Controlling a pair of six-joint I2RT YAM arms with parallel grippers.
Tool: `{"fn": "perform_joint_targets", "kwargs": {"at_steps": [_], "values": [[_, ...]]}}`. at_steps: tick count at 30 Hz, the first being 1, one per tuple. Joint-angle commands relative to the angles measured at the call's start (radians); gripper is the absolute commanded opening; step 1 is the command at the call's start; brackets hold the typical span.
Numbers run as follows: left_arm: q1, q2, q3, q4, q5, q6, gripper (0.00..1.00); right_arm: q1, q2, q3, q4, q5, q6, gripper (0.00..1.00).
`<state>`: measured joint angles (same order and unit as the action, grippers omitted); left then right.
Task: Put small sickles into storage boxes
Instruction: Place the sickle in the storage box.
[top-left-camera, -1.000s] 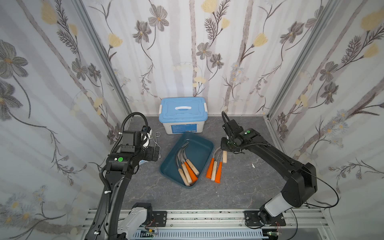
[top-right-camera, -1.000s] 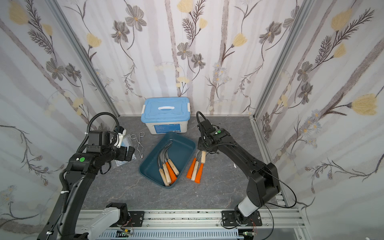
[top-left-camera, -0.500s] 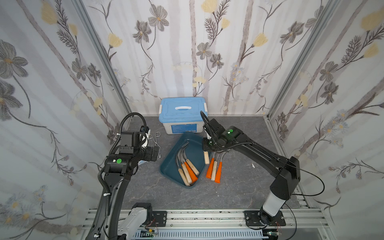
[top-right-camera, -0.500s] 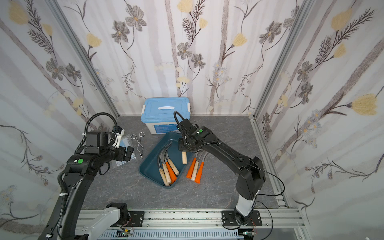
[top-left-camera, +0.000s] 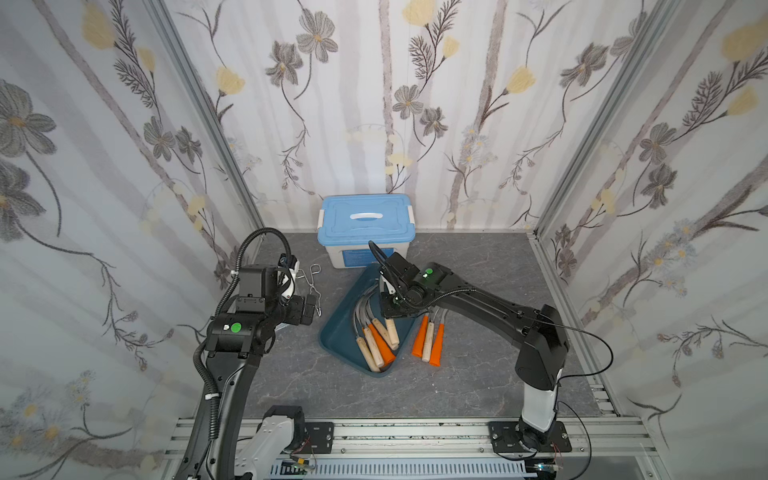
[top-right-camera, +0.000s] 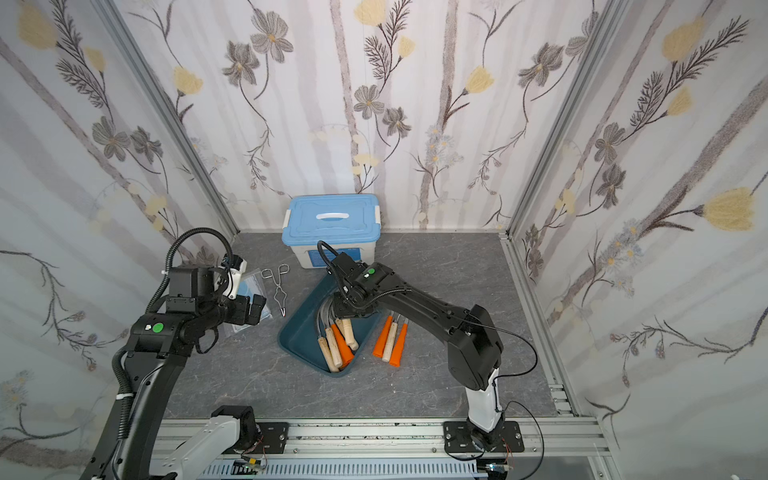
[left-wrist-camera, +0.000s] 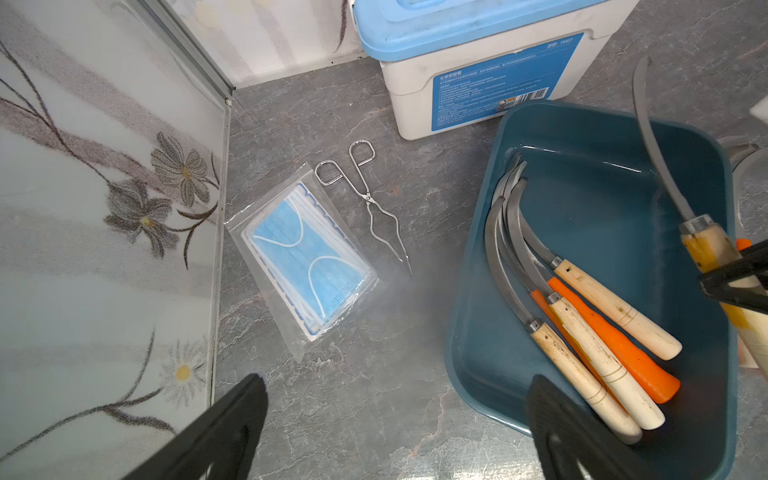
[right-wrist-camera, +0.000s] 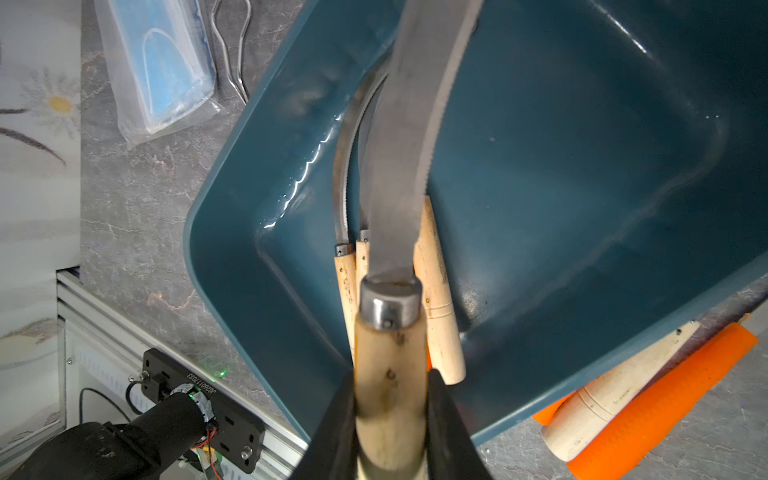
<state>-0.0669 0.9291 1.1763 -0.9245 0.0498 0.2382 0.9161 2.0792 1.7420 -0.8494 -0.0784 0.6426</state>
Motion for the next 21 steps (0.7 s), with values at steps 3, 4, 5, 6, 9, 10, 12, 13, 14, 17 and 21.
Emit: {"fn": "perform_joint_targets", "kwargs": {"at_steps": [3, 4, 5, 6, 9, 10, 12, 13, 14, 17, 21], "values": [[0.003, -0.005, 0.013, 0.002, 0.006, -0.003, 1.0, 0.004, 0.031, 0.008, 0.025, -0.021, -0.007, 0.06], [0.004, -0.004, 0.013, 0.001, 0.007, -0.004, 1.0, 0.004, 0.039, 0.01, 0.026, -0.027, -0.008, 0.06], [0.004, -0.004, 0.013, 0.001, 0.008, -0.003, 1.0, 0.004, 0.048, 0.014, 0.022, -0.034, -0.01, 0.06], [0.004, -0.007, 0.014, -0.001, 0.008, -0.001, 1.0, 0.006, 0.055, 0.018, 0.017, -0.041, -0.012, 0.06], [0.004, -0.007, 0.015, -0.002, 0.008, 0.0, 1.0, 0.009, 0.07, 0.018, 0.015, -0.043, -0.019, 0.06], [0.003, -0.006, 0.016, -0.002, 0.008, 0.001, 1.0, 0.009, 0.077, 0.018, 0.014, -0.046, -0.02, 0.07], [0.005, -0.003, 0.015, -0.002, 0.007, 0.002, 1.0, 0.009, 0.096, 0.027, 0.008, -0.054, -0.027, 0.07], [0.005, -0.004, 0.015, -0.001, 0.007, 0.003, 1.0, 0.008, 0.109, 0.035, 0.001, -0.058, -0.03, 0.07], [0.004, -0.003, 0.015, 0.0, 0.007, 0.003, 1.0, 0.009, 0.118, 0.039, -0.005, -0.06, -0.034, 0.07], [0.005, 0.001, 0.016, 0.0, 0.008, 0.003, 1.0, 0.009, 0.142, 0.049, -0.008, -0.067, -0.041, 0.08], [0.006, 0.002, 0.014, -0.004, 0.007, 0.004, 1.0, 0.008, 0.171, 0.054, -0.014, -0.069, -0.051, 0.08]]}}
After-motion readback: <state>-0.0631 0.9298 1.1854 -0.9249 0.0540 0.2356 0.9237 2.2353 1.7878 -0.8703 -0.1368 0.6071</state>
